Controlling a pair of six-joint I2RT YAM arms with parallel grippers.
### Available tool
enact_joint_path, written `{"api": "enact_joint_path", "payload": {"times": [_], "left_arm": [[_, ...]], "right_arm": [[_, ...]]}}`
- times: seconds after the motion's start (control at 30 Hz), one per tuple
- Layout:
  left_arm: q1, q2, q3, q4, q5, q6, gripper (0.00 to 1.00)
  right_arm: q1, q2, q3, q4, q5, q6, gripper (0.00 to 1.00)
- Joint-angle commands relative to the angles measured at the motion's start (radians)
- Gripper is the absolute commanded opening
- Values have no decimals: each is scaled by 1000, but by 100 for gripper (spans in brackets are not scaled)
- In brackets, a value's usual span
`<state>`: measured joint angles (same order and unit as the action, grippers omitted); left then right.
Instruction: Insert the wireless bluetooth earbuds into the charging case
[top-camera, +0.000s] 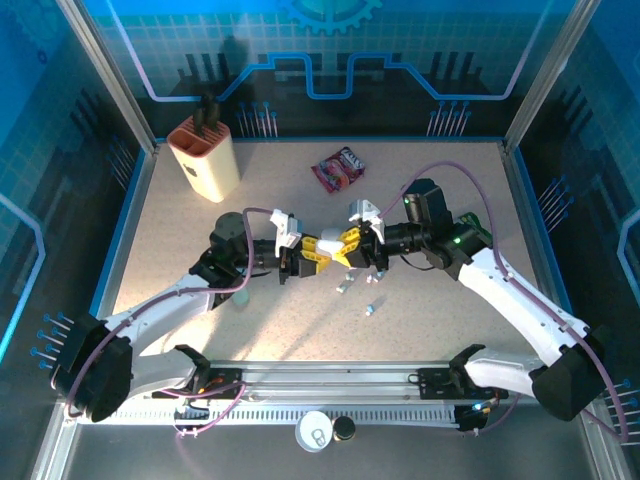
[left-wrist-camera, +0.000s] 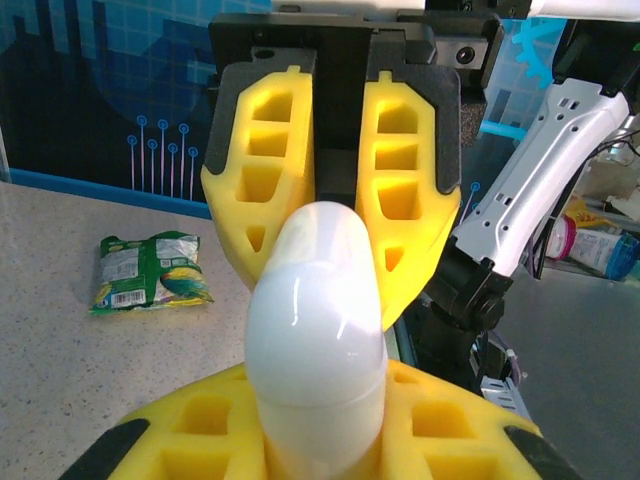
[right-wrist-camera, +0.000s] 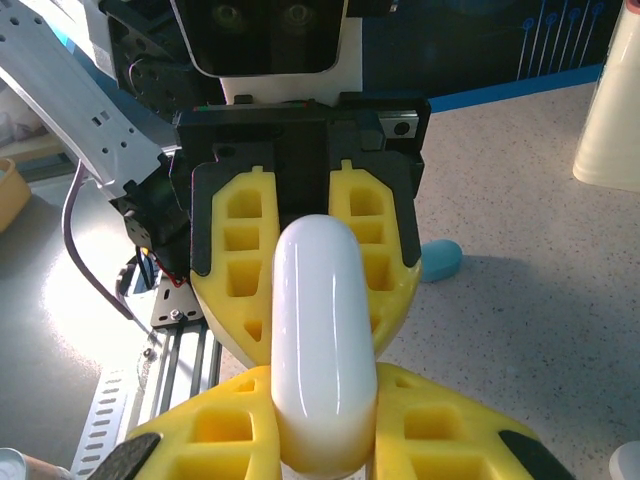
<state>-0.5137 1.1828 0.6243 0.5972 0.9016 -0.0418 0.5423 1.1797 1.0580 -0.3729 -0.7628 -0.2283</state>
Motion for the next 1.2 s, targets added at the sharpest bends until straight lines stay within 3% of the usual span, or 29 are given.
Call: {"api": "enact_joint_path", "payload": {"times": [0.0, 0.13, 0.27, 0.4, 0.6, 0.83, 0.93, 1.07, 1.17], "left_arm": [[-10, -18, -21, 4, 45, 66, 10], [-11, -14, -44, 6, 39, 111, 9], [-11, -10, -50, 4, 44, 134, 13], [-10, -9, -77, 40, -25, 154, 12], [-11, -10, -108, 95, -162, 65, 12], [-15, -14, -179, 245, -186, 16, 19], [-17, -22, -211, 287, -189, 34, 17], [-17, -47, -223, 265, -196, 78, 12], [-16, -53, -238, 273, -198, 106, 14]], "right_arm": [[-10, -15, -14, 87, 75, 73, 36], [-39, -20, -16, 152, 139, 205, 55], [-82, -24, -18, 191, 197, 306, 60], [-101, -56, -51, 252, 175, 358, 64], [-162, -74, -117, 295, 276, 524, 65], [-176, 10, -103, 58, 481, 559, 66], [-174, 68, -112, 4, 523, 606, 65], [-160, 121, -186, 60, 543, 740, 63], [-125, 164, -266, 163, 549, 843, 61]]}}
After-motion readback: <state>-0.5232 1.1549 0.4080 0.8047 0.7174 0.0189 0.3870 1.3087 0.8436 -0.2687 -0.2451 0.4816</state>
